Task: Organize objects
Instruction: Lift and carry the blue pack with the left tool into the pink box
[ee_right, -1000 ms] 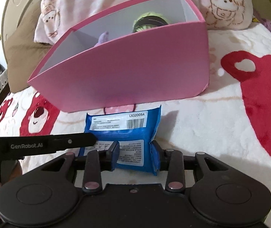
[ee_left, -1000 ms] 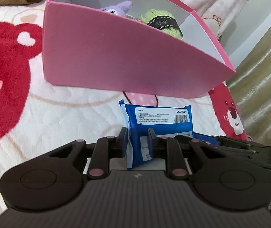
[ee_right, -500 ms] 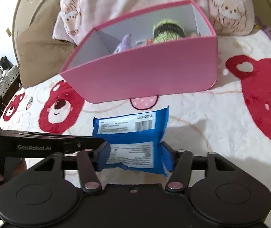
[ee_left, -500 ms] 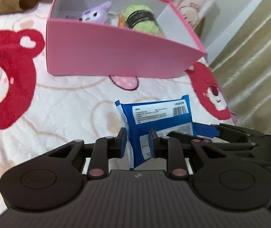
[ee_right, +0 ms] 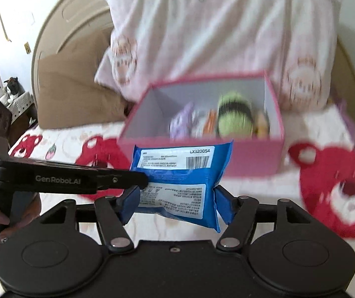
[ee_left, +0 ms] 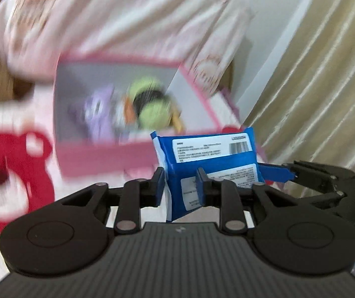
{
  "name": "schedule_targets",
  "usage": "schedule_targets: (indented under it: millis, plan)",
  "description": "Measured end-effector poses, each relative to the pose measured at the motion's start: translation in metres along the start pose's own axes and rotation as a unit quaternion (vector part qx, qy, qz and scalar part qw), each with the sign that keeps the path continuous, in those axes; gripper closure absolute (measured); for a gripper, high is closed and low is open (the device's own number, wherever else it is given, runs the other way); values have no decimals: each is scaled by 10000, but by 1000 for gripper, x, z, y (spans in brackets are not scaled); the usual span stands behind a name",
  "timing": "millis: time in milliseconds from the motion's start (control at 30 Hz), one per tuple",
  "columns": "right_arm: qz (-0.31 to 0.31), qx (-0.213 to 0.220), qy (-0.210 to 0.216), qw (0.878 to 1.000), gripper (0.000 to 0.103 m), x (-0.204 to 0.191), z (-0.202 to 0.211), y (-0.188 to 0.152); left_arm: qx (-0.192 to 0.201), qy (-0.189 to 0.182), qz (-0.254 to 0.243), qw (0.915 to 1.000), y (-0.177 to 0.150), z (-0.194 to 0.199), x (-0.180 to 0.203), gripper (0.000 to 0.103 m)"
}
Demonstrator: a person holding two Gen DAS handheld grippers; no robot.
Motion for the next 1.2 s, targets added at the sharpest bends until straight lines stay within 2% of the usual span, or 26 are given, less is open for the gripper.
schedule_targets:
  millis: [100, 233, 333, 500, 667, 800, 967, 1200]
  plan:
    - [42, 161, -93, 9998, 31, 12, 4, 30, 146, -2, -260, 9996, 32, 6, 17, 77]
    - [102, 290, -98, 9995, 31, 29, -2, 67, 313, -10, -247, 9992, 70, 4, 23, 77]
    - [260, 253, 4, 9993, 31, 39, -15, 89, 461, 137, -301, 9984, 93, -5, 21, 77]
    - [397, 121, 122, 9991, 32, 58, -53, 103, 210, 191, 17, 9996, 117, -35, -4, 77]
    - [173, -169, 322, 9992, 42, 75, -100, 90, -165, 515, 95, 9985, 113, -77, -35, 77]
    - [81, -509, 398, 9979, 48, 79, -135, 73, -509, 766, 387, 9950, 98, -111, -63, 77]
    - [-34, -824, 484, 9954, 48, 78, -163, 53, -716, 959, 521, 9914, 81, -134, -85, 78]
    - [-185, -1211, 451, 9914, 49, 78, -187, 29, -905, 1247, 349, 9874, 66, -152, -92, 78]
Point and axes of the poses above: each gripper's, at about its wrist camera, not at the fingertips, and z roughly against the way its jaws point, x to its right, y to its top, the point moved 8 cm from there along -z, roughly the way its jaws point, and after that the axes turned 14 degrees about z, right-handed, at the moved point
